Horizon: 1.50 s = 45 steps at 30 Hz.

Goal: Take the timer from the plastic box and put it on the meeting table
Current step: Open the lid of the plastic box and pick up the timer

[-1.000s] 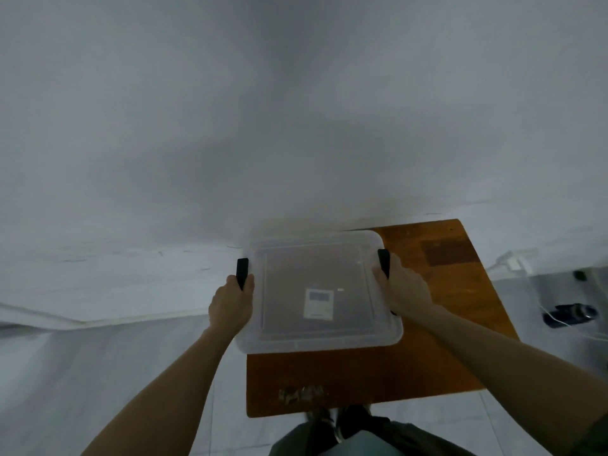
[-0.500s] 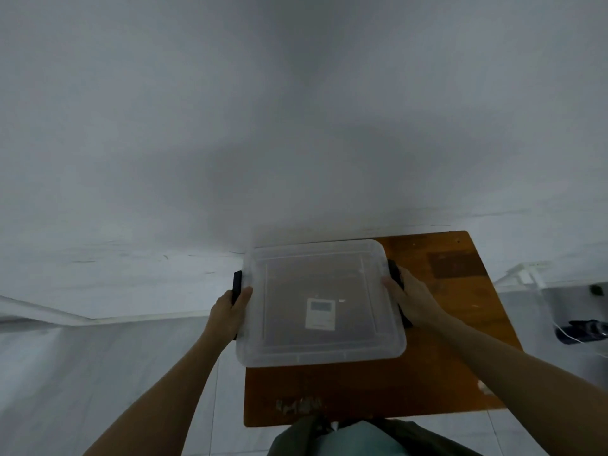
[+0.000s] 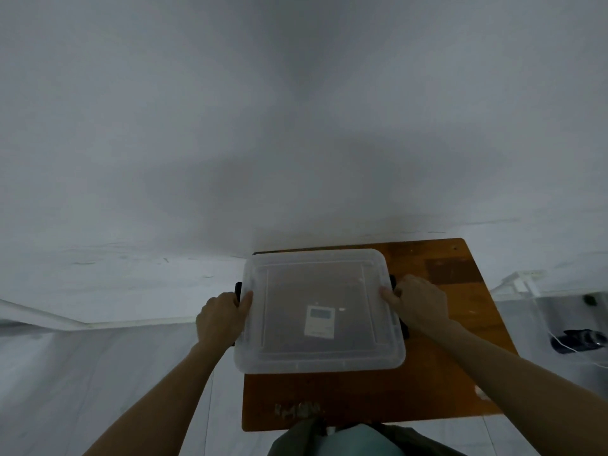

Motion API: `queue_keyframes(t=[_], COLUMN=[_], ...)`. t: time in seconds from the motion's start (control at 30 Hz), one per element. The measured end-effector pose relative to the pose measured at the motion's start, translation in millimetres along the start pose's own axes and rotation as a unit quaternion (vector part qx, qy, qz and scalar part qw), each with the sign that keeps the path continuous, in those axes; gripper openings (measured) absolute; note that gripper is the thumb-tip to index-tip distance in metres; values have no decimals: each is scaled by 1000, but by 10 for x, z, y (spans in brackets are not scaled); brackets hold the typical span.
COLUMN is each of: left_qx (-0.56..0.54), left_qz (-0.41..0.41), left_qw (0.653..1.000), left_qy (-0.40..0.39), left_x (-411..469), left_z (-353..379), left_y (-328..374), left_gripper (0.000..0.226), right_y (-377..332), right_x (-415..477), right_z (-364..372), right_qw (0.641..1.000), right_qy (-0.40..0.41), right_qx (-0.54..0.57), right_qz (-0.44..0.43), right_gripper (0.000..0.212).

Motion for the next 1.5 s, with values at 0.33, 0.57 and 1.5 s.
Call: queue_keyframes(t=[0.33, 0.57, 1.5], left_qx=[-478, -608, -152], left_qz=[-176, -238, -77], left_qw=[836, 726, 984], left_qy=[-206, -218, -54], left_x=[239, 606, 464], left_z=[-405, -541, 314], left_y=[249, 421, 79], left_gripper=[22, 9, 67], right_y=[-246, -853, -1150], right_x=[306, 264, 1226], right_z=[-609, -1135, -886], right_qw=[985, 959, 961], right_qy=[-97, -169, 101], right_qx=[142, 158, -25], right_qz=[34, -162, -255], right_gripper=[42, 71, 27])
Point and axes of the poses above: each hand's wrist, its own x-axis towards the middle knuckle, its own z-axis out of the palm, y = z × x, the point moved 6 cm from there along x, towards the middle knuckle
